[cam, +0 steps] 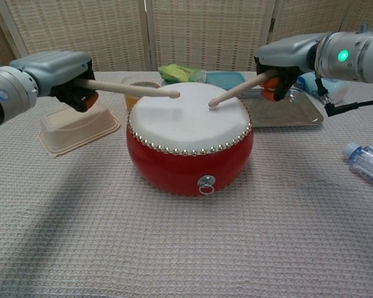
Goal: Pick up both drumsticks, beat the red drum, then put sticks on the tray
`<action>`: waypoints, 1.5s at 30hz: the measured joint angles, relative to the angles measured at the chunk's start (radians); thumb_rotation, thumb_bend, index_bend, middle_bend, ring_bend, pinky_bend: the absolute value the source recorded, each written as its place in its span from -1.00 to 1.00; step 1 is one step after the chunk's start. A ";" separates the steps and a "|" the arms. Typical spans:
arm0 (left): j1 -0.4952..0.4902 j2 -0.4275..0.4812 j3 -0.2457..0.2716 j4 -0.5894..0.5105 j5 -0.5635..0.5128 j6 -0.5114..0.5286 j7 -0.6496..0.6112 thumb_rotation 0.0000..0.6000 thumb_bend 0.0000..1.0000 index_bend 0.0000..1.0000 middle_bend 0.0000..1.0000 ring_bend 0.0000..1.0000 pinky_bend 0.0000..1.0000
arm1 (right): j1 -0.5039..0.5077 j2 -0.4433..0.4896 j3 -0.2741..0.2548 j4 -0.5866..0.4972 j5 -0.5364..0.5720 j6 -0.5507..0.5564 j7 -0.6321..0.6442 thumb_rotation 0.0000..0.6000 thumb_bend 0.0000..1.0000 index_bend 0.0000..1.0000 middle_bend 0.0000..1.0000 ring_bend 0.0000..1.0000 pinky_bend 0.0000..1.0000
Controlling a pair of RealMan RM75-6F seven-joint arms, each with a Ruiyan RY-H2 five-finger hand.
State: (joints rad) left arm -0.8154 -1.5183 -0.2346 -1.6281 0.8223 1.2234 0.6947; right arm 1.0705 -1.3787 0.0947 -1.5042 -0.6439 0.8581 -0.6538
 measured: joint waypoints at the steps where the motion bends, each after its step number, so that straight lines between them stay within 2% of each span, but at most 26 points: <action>1: 0.004 0.011 -0.003 -0.013 0.011 0.007 -0.006 1.00 0.43 1.00 1.00 1.00 1.00 | 0.005 -0.013 -0.004 0.016 0.015 -0.006 -0.010 1.00 -0.02 1.00 1.00 1.00 1.00; 6: 0.011 0.013 0.001 -0.018 0.016 0.002 -0.011 1.00 0.43 1.00 1.00 1.00 1.00 | 0.010 -0.016 0.011 0.013 0.015 -0.007 0.001 1.00 -0.02 1.00 1.00 1.00 1.00; 11: -0.004 -0.048 0.026 0.053 -0.023 -0.046 0.016 1.00 0.43 1.00 1.00 1.00 1.00 | -0.009 0.056 0.065 -0.085 -0.040 0.005 0.102 1.00 -0.02 1.00 1.00 1.00 1.00; 15: -0.012 -0.078 0.032 0.095 -0.045 -0.051 0.048 1.00 0.43 1.00 1.00 1.00 1.00 | -0.020 0.085 0.072 -0.107 -0.064 0.004 0.120 1.00 -0.02 1.00 1.00 1.00 1.00; 19: 0.000 -0.044 0.015 0.055 -0.024 -0.020 0.020 1.00 0.43 1.00 1.00 1.00 1.00 | -0.012 0.051 0.051 -0.056 -0.046 -0.017 0.102 1.00 -0.02 1.00 1.00 1.00 1.00; 26: 0.054 0.073 -0.012 -0.066 0.067 0.051 -0.066 1.00 0.42 1.00 1.00 1.00 1.00 | 0.015 -0.053 0.006 0.082 -0.003 -0.059 0.049 1.00 -0.02 1.00 1.00 1.00 1.00; 30: 0.081 0.106 -0.013 -0.089 0.104 0.065 -0.106 1.00 0.42 1.00 1.00 1.00 1.00 | 0.002 -0.030 0.031 0.062 -0.023 -0.047 0.101 1.00 -0.02 1.00 1.00 1.00 1.00; 37: 0.114 0.131 -0.003 -0.101 0.148 0.069 -0.170 1.00 0.42 1.00 1.00 1.00 1.00 | -0.066 0.075 0.072 0.032 -0.061 -0.035 0.251 1.00 -0.02 1.00 1.00 1.00 1.00; 40: 0.125 0.136 0.002 -0.102 0.163 0.069 -0.189 1.00 0.42 1.00 1.00 1.00 1.00 | -0.082 0.076 0.073 0.075 -0.069 -0.054 0.284 1.00 -0.02 1.00 1.00 1.00 1.00; 45: 0.140 0.138 0.002 -0.095 0.161 0.059 -0.212 1.00 0.42 1.00 1.00 1.00 1.00 | -0.085 0.024 0.062 0.230 -0.080 -0.121 0.308 1.00 -0.13 1.00 1.00 1.00 1.00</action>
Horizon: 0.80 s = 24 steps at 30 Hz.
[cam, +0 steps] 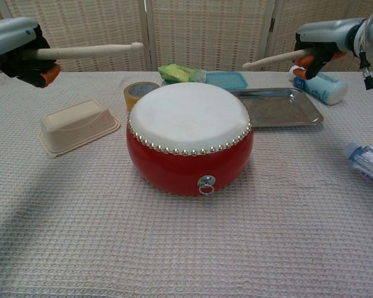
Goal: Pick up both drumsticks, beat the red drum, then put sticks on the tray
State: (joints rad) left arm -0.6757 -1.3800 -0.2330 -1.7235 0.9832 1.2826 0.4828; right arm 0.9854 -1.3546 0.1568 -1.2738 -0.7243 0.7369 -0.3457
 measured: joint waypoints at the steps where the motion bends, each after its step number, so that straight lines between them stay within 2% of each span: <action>1: 0.003 0.002 -0.001 0.000 -0.001 0.001 -0.001 1.00 0.42 1.00 1.00 1.00 1.00 | 0.002 -0.016 -0.001 0.036 -0.002 -0.017 0.006 1.00 -0.15 1.00 1.00 1.00 1.00; 6: 0.015 0.010 -0.007 -0.003 -0.005 0.005 -0.015 1.00 0.42 1.00 1.00 1.00 1.00 | 0.023 -0.123 0.005 0.251 -0.022 -0.122 0.055 1.00 -0.32 1.00 1.00 0.99 1.00; 10: 0.024 0.014 -0.016 0.005 -0.025 -0.005 -0.040 1.00 0.42 1.00 1.00 1.00 1.00 | 0.049 -0.205 0.019 0.409 -0.054 -0.201 0.104 1.00 -0.43 0.91 0.93 0.76 0.99; 13: 0.032 0.024 -0.019 0.015 -0.034 -0.013 -0.047 1.00 0.42 1.00 1.00 1.00 1.00 | 0.071 -0.262 0.030 0.520 -0.080 -0.263 0.141 1.00 -0.46 0.62 0.74 0.51 0.81; 18: 0.042 0.029 -0.027 0.015 -0.035 -0.008 -0.065 1.00 0.42 1.00 1.00 1.00 1.00 | 0.106 -0.341 0.047 0.677 -0.111 -0.365 0.190 1.00 -0.47 0.04 0.28 0.05 0.37; 24: 0.050 0.026 -0.032 0.034 -0.040 -0.017 -0.086 1.00 0.42 1.00 1.00 1.00 1.00 | 0.132 -0.402 0.076 0.810 -0.112 -0.456 0.240 1.00 -0.50 -0.34 -0.16 -0.30 0.12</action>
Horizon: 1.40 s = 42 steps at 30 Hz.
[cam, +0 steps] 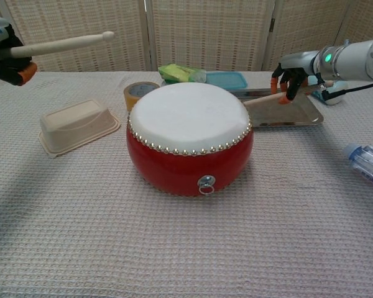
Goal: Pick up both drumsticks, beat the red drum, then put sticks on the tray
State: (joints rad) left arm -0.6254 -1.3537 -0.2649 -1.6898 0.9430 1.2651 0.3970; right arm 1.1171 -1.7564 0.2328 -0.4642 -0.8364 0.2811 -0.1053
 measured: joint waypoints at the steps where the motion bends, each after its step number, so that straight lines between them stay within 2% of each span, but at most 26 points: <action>1: 0.001 0.000 0.000 0.003 0.000 -0.001 -0.001 1.00 0.42 1.00 1.00 1.00 1.00 | 0.002 -0.007 0.002 0.016 -0.001 -0.008 0.005 1.00 -0.50 -0.38 -0.20 -0.33 0.11; 4: 0.002 -0.002 -0.002 0.011 0.003 -0.003 -0.008 1.00 0.42 1.00 1.00 1.00 1.00 | 0.008 -0.029 0.011 0.060 -0.011 -0.031 0.022 1.00 -0.51 -0.48 -0.30 -0.39 0.10; 9: 0.006 -0.003 -0.006 0.020 0.011 -0.006 -0.018 1.00 0.42 1.00 1.00 1.00 1.00 | 0.010 -0.039 0.025 0.080 -0.041 -0.042 0.050 1.00 -0.51 -0.50 -0.31 -0.41 0.10; 13: 0.009 0.001 -0.006 0.018 0.022 -0.005 -0.024 1.00 0.42 1.00 1.00 1.00 1.00 | 0.003 -0.026 0.032 0.056 -0.058 -0.035 0.066 1.00 -0.51 -0.51 -0.31 -0.42 0.10; 16: 0.012 0.005 -0.004 0.014 0.036 -0.004 -0.025 1.00 0.42 1.00 1.00 1.00 1.00 | -0.007 0.005 0.041 -0.006 -0.075 -0.011 0.083 1.00 -0.51 -0.52 -0.31 -0.42 0.10; 19: 0.011 0.008 0.002 0.008 0.054 -0.002 -0.018 1.00 0.41 1.00 1.00 1.00 1.00 | -0.028 0.065 0.049 -0.123 -0.102 0.031 0.099 1.00 -0.52 -0.52 -0.31 -0.42 0.10; 26: -0.001 0.013 0.007 -0.031 0.094 0.012 0.043 1.00 0.33 1.00 1.00 1.00 1.00 | -0.106 0.301 0.065 -0.569 -0.146 0.175 0.101 1.00 -0.56 -0.52 -0.31 -0.39 0.20; 31: -0.008 0.019 0.005 -0.050 0.098 0.018 0.063 1.00 0.30 1.00 1.00 1.00 1.00 | -0.173 0.493 0.081 -0.896 -0.152 0.290 0.084 1.00 -0.58 -0.48 -0.31 -0.23 0.46; 35: -0.019 0.026 0.002 -0.105 0.084 0.026 0.143 1.00 0.30 1.00 1.00 1.00 1.00 | -0.229 0.646 0.096 -1.165 -0.143 0.373 0.073 1.00 -0.58 -0.37 -0.26 -0.10 0.63; 38: -0.032 0.027 0.002 -0.143 0.061 0.031 0.217 1.00 0.30 1.00 1.00 1.00 1.00 | -0.260 0.741 0.107 -1.333 -0.135 0.433 0.060 1.00 -0.59 -0.31 -0.16 -0.01 0.67; 42: -0.059 0.019 -0.006 -0.192 0.009 0.035 0.291 1.00 0.30 1.00 1.00 1.00 1.00 | -0.280 0.823 0.119 -1.494 -0.111 0.499 0.024 1.00 -0.63 -0.16 -0.04 0.02 0.68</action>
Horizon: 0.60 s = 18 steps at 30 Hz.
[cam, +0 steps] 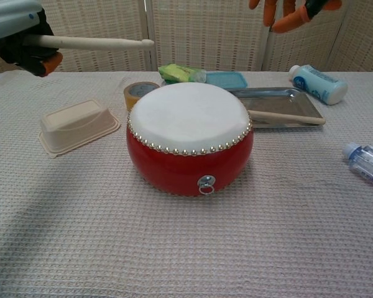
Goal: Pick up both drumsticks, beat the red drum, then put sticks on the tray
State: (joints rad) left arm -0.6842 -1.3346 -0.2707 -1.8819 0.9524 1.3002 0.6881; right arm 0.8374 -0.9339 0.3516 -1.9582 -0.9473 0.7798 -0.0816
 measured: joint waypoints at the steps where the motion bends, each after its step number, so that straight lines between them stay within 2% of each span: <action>1: -0.006 -0.003 -0.002 -0.007 -0.009 0.001 0.013 1.00 0.30 1.00 1.00 1.00 1.00 | 0.001 0.009 0.001 -0.025 0.008 0.013 -0.016 1.00 -0.65 -0.13 -0.03 0.02 0.68; 7: -0.041 -0.037 -0.007 -0.036 -0.053 0.027 0.102 1.00 0.30 1.00 1.00 1.00 1.00 | 0.048 -0.002 -0.004 -0.097 0.093 0.101 -0.176 1.00 -0.80 -0.05 -0.03 0.01 0.68; 14: -0.083 -0.096 -0.017 -0.050 -0.094 0.079 0.190 1.00 0.30 1.00 1.00 1.00 1.00 | 0.191 -0.137 -0.024 -0.120 0.284 0.203 -0.389 1.00 -0.88 -0.01 -0.02 -0.04 0.61; 18: -0.103 -0.124 -0.022 -0.043 -0.115 0.099 0.224 1.00 0.30 1.00 1.00 1.00 1.00 | 0.271 -0.222 -0.025 -0.117 0.384 0.260 -0.468 1.00 -0.91 -0.01 -0.02 -0.06 0.58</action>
State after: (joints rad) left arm -0.7867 -1.4584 -0.2924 -1.9248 0.8370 1.3989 0.9125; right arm 1.1088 -1.1557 0.3261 -2.0749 -0.5628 1.0402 -0.5491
